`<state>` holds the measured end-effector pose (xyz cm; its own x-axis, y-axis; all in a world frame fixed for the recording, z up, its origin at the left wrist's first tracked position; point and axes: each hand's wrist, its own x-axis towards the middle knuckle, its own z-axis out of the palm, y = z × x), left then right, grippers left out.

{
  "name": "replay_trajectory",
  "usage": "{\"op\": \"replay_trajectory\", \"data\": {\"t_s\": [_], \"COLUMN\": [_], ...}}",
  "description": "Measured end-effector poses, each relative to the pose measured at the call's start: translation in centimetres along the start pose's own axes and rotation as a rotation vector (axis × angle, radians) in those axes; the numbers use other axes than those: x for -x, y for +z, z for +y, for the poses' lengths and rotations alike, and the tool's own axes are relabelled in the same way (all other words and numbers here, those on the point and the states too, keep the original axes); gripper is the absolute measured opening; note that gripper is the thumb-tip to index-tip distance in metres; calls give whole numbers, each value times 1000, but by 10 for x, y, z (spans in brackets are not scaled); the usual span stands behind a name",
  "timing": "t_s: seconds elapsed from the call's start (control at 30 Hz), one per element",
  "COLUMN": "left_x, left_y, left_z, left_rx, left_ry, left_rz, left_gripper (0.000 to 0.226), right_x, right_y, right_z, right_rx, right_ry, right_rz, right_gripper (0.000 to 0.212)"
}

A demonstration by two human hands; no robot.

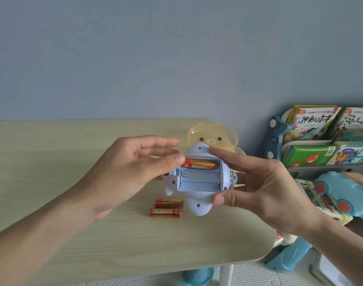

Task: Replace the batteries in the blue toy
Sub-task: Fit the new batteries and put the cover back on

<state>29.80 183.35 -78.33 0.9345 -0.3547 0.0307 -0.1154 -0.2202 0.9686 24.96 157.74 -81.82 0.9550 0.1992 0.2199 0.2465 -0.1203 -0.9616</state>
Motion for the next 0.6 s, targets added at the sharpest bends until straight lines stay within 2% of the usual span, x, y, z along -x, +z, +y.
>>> {"op": "replay_trajectory", "data": {"t_s": [0.13,0.3,0.43,0.6], "left_x": [-1,-4,-6,-4], "left_y": [1,5,2,14], "left_z": [0,4,6,3], "left_rx": [55,206,324,191], "left_ry": [-94,-213,-344,-290], "left_rz": [-85,-107,-179,8], "left_gripper": [48,46,31,18], "right_x": [0,0,2,1], "right_y": [1,0,0,3], "right_z": [-1,-1,-1,0], "right_rx": [-10,-6,8,43], "right_ry": [-21,-18,-23,-19], "right_rz": [-3,-12,-36,-19], "right_gripper": [75,76,74,76]}}
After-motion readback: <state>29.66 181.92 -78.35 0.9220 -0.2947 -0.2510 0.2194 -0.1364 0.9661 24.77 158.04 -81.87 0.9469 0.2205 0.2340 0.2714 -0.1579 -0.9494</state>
